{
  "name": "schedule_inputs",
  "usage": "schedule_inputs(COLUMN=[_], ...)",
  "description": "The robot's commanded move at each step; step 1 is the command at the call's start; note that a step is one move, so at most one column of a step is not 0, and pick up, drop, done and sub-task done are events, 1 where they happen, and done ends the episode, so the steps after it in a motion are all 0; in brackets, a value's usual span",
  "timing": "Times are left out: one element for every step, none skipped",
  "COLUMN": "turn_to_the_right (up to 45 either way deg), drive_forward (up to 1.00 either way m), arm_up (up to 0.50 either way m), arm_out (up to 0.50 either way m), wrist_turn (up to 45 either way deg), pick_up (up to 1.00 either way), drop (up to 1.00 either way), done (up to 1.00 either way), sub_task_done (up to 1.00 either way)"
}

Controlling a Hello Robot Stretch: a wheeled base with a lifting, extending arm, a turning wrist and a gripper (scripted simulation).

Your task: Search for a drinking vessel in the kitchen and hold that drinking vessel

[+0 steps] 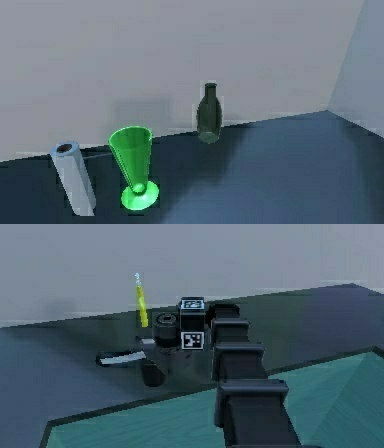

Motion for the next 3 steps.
schedule_inputs(turn_to_the_right=[0.0,0.0,0.0], drive_forward=[0.0,0.0,0.0], arm_up=[0.0,-0.16,0.0], arm_out=[0.0,0.0,0.0], wrist_turn=[15.0,0.0,0.0], pick_up=[0.0,0.0,1.0], drop=[0.0,0.0,0.0], done=[0.0,0.0,0.0], sub_task_done=[0.0,0.0,0.0])
